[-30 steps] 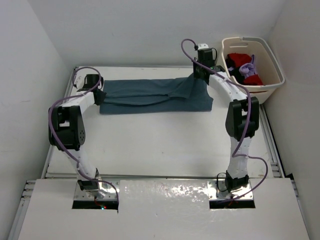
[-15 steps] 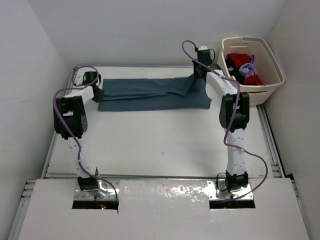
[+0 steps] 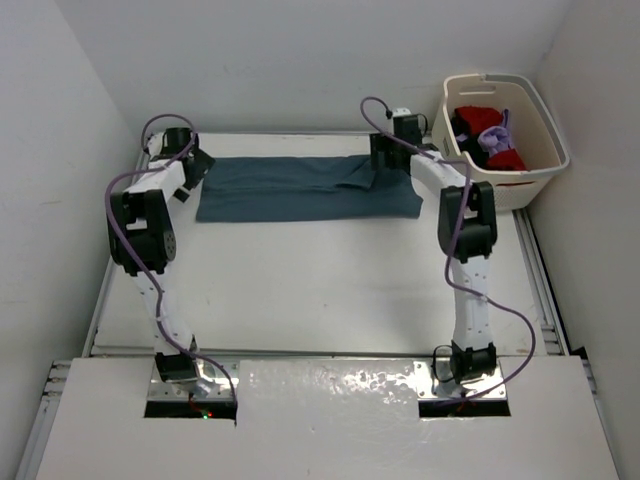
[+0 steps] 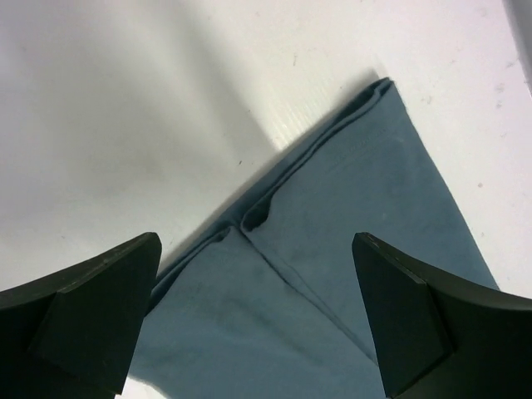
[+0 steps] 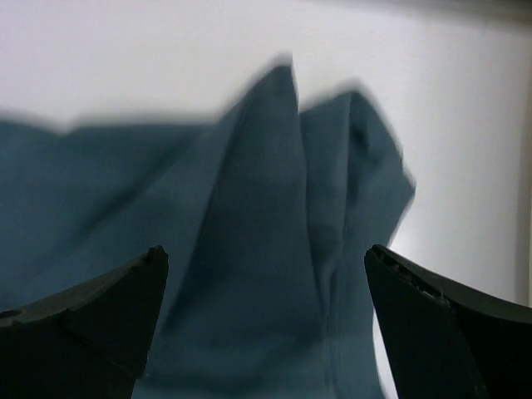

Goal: Fold and stack the t-shirts
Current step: Fold the other side of the tshirt into a rectangle

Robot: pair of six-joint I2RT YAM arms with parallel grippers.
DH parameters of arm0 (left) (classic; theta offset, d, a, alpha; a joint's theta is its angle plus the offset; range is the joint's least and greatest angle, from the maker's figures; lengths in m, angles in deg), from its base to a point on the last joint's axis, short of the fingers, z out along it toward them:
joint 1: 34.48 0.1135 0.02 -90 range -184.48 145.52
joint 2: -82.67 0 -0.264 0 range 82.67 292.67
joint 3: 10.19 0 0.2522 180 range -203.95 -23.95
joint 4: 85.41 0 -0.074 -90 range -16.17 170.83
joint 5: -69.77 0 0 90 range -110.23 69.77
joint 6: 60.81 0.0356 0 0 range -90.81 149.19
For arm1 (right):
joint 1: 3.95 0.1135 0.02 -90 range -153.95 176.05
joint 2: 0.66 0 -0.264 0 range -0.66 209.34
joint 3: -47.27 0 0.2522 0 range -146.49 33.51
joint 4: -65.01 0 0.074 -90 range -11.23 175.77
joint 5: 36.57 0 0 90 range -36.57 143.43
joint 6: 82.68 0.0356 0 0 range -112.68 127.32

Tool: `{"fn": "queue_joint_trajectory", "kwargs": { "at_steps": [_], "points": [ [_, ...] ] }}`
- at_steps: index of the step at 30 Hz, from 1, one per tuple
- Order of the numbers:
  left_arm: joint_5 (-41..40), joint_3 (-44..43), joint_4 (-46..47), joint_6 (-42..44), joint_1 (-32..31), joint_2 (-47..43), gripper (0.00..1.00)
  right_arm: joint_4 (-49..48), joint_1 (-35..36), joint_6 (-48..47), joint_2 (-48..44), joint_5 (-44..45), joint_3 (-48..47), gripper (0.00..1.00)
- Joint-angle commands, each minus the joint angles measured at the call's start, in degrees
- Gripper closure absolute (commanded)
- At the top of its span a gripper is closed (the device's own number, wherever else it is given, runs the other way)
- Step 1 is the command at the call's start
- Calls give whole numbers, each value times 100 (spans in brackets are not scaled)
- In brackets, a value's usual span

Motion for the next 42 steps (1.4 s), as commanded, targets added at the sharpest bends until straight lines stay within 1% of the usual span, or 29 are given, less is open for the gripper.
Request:
{"fn": "queue_joint_trajectory", "kwargs": {
  "at_steps": [1, 2, 3, 5, 7, 10, 16, 20, 23, 26, 31, 33, 36, 39, 42],
  "points": [
    [-93, 246, 92, 254, 51, -807, 0, -583, 6, 231, -1355, -465, 1111, 1],
    [-58, 362, 188, 289, 60, -913, 0, -725, 15, 319, -1575, -650, 1758, 1],
    [-49, 467, 224, 333, 34, -993, 0, -822, 33, 390, -1917, -722, 2008, 1],
    [39, 766, 364, 377, -2, -1178, 0, -762, 138, 548, -2078, -1124, 2378, 1],
    [83, 916, 400, 465, -89, -1204, 0, -753, 260, 706, -2140, -1240, 2555, 1],
    [136, 969, 339, 571, -212, -1117, 0, -910, 384, 979, -1948, -1556, 2696, 1],
    [259, 1118, 374, 659, -274, -1055, 0, -946, 490, 1295, -1307, -1584, 2134, 1],
    [215, 1198, 391, 667, -283, -1090, 0, -780, 490, 1410, -1042, -1242, 1774, 1],
    [215, 1224, 409, 685, -283, -1090, 0, -736, 490, 1410, -832, -1206, 1581, 1],
    [198, 1207, 409, 676, -274, -1090, 0, -787, 498, 1506, -586, -1416, 1387, 1],
    [163, 1145, 400, 685, -274, -1090, 0, -1166, 542, 1725, -225, -1995, 905, 1],
    [154, 1119, 400, 685, -283, -1090, 0, -1437, 621, 1805, -58, -2058, 693, 1],
    [154, 1049, 400, 711, -283, -1046, 0, -1518, 771, 1876, 153, -1875, 210, 1],
    [180, 969, 374, 773, -283, -1011, 0, -1517, 876, 1797, 390, -1453, -439, 1],
    [224, 899, 400, 782, -292, -950, 0, -1736, 885, 1727, 549, -1145, -617, 1]
  ]
}}
